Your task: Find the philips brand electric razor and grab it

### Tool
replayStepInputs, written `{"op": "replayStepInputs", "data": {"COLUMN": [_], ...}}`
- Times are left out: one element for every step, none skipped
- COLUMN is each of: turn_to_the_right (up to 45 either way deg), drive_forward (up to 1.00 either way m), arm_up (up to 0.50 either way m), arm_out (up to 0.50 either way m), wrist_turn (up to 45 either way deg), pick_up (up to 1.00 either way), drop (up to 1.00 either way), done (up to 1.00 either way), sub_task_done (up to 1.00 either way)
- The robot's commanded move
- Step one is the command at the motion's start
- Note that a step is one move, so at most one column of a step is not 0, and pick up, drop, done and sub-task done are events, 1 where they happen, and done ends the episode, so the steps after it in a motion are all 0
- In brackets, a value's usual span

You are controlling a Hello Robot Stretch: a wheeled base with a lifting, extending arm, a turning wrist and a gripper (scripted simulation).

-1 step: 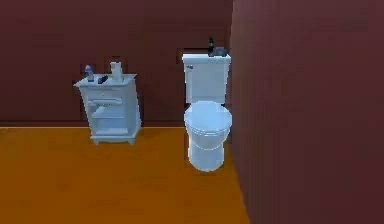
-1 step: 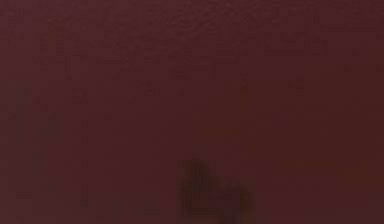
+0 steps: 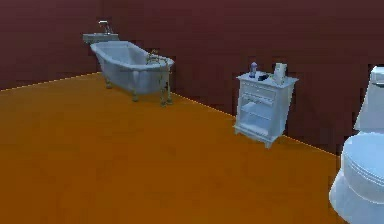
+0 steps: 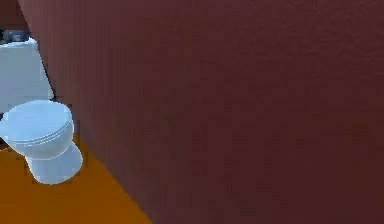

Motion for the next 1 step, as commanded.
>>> {"op": "replayStepInputs", "data": {"turn_to_the_right": [-45.0], "drive_forward": [0.0], "arm_up": [0.0], "arm_out": [0.0], "wrist_turn": [0.0], "pick_up": [0.0], "drop": [0.0], "done": [0.0], "sub_task_done": [0.0]}}
